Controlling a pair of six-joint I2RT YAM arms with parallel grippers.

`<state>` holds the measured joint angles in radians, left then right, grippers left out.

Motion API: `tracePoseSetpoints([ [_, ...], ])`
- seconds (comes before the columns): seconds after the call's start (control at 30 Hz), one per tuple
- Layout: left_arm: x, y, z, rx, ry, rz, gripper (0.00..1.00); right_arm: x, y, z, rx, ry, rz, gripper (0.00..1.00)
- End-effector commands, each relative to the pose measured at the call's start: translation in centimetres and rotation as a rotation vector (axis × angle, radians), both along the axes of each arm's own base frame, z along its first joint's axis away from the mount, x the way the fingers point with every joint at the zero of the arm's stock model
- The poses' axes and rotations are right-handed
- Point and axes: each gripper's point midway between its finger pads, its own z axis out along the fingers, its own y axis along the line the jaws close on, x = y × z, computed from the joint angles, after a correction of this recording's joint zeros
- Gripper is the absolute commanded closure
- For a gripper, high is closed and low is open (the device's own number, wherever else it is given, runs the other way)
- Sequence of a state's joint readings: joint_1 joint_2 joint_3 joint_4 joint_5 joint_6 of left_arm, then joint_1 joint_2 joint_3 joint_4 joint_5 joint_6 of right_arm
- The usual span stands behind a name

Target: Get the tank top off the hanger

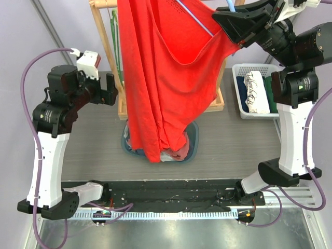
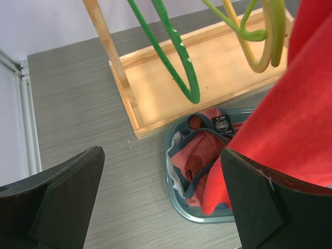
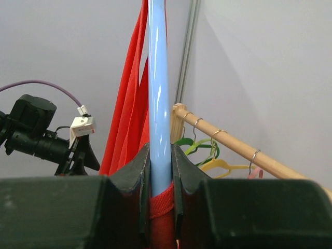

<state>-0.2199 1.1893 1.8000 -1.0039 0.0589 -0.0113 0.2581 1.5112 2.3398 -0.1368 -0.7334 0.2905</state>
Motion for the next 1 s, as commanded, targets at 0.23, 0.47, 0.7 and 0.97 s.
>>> tracePoseSetpoints([
  [0.23,-1.5,-0.5,3.5,-0.058,-0.099,-0.037,0.0,-3.5,-0.4,1.4,0.022,-0.085,0.047,0.99],
  [0.47,-1.7,-1.3,5.5,-0.07,-0.134,-0.088,0.0,-2.7,1.2,-7.4,-0.137,0.129,0.131,0.99],
  [0.7,-3.0,-3.4,8.6,-0.112,-0.166,-0.224,0.0,-4.2,1.5,-14.4,-0.322,0.215,0.153,0.98],
  [0.97,-9.8,-6.9,10.9,-0.082,-0.226,-0.597,0.0,-4.0,3.4,-23.3,-0.553,0.379,0.105,0.99],
])
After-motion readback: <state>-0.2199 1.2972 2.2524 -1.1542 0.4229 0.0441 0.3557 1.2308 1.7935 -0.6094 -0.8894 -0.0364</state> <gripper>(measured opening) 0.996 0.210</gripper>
